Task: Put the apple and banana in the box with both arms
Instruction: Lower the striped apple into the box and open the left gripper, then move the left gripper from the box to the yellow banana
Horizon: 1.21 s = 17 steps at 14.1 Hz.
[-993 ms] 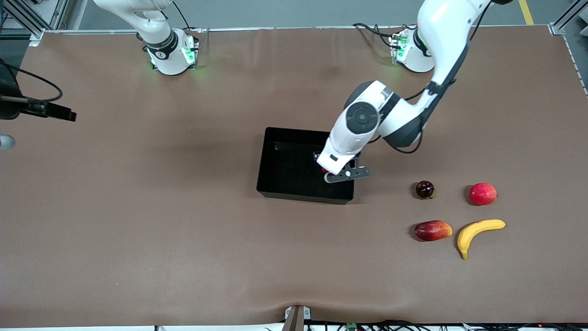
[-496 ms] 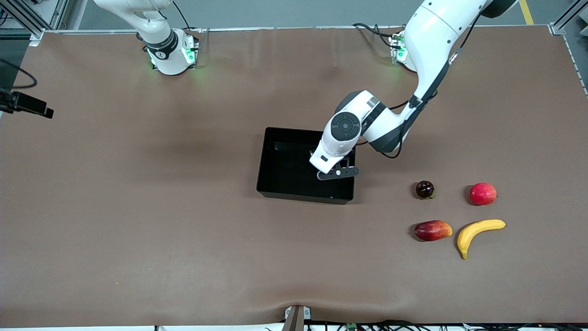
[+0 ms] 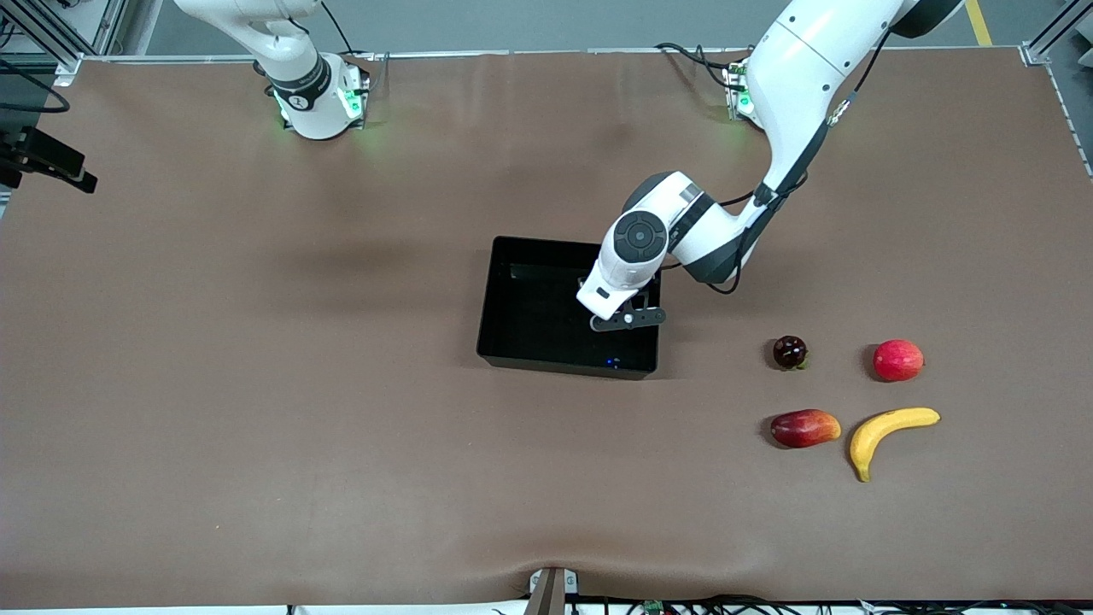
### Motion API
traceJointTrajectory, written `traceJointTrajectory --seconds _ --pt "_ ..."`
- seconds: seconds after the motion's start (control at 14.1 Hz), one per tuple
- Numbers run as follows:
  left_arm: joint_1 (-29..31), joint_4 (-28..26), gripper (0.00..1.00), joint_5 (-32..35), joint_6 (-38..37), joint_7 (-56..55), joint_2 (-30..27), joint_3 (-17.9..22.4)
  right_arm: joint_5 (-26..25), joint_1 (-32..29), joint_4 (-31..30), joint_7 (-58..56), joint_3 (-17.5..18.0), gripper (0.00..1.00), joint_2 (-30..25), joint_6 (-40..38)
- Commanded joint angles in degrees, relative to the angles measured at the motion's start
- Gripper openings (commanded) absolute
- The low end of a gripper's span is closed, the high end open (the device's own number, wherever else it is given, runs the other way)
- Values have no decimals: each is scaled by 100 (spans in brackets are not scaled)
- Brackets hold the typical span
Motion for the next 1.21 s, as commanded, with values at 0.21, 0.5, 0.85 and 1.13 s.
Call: traceJointTrajectory --seconds 0.21,0.5,0.85,1.13 --pt "113 223 100 121 -556 -83 -758 -23 -32 -213 301 -364 137 100 173 -83" --pt "498 1347 100 104 -1989 485 -980 -14 -59 -177 284 -355 119 100 173 -119" --pt "1685 1481 100 138 -2133 2471 -910 13 -33 -195 284 -355 119 100 173 -154" --pt "2529 1490 100 733 -1862 4106 -577 22 -33 -221 275 -355 119 100 173 -171"
